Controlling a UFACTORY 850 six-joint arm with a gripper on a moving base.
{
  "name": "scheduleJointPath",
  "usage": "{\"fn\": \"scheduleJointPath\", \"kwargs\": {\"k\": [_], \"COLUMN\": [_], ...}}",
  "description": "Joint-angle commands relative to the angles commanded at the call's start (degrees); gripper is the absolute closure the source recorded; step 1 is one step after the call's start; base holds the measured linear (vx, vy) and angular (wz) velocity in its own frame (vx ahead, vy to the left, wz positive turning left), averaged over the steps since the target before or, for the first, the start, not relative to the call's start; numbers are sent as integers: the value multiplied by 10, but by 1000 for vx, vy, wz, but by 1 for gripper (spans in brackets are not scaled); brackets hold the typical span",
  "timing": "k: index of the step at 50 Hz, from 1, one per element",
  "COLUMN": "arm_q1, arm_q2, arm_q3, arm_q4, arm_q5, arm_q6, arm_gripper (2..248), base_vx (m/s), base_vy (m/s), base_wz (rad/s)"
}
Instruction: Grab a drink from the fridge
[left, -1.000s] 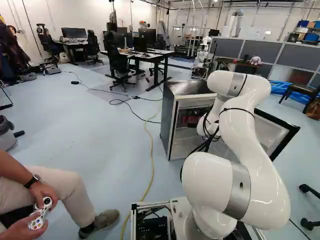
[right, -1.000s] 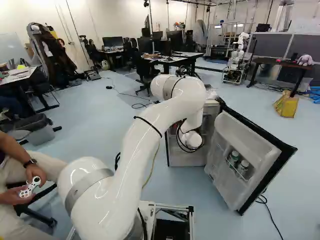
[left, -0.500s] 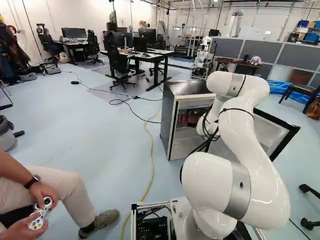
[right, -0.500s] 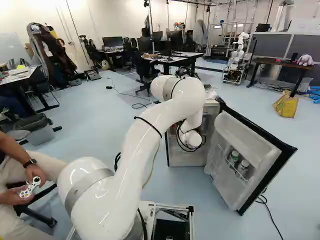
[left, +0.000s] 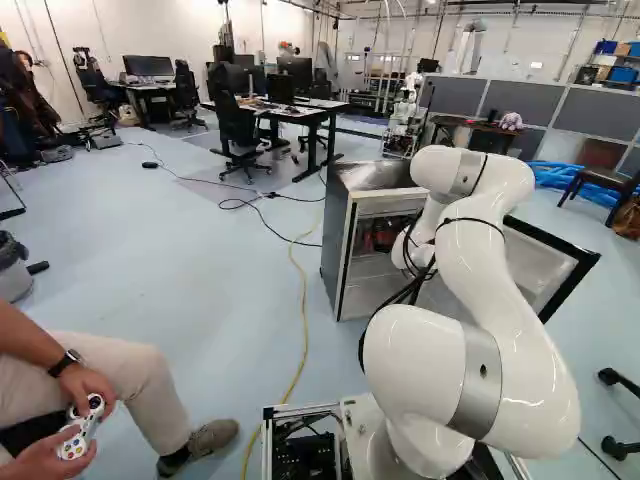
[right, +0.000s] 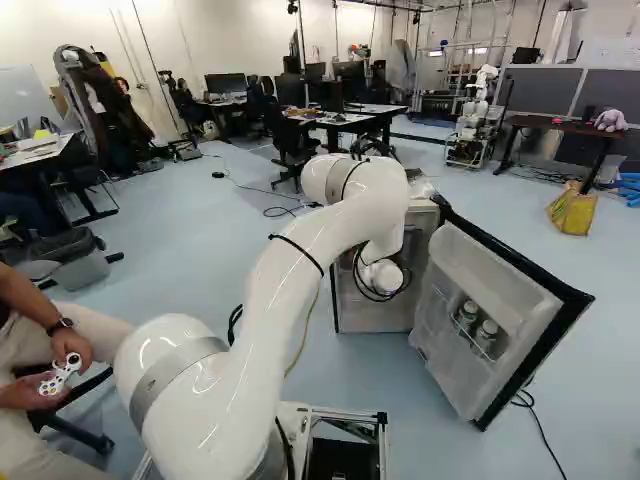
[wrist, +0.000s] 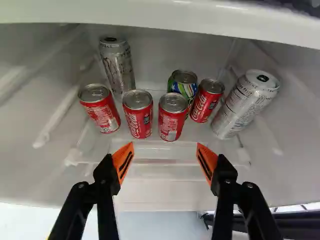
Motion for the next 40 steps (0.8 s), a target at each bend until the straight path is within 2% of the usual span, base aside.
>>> {"fn": "scheduleJointPath", "kwargs": {"k": [40], "arm_q1": [16], "arm_q2": [-21], "arm_q3": [-39], "arm_q4": [35], "arm_q5": [-16], "arm_q6": [0], "arm_gripper": [67], "base_vx": [0], "base_vy": [0], "base_wz": [0]}}
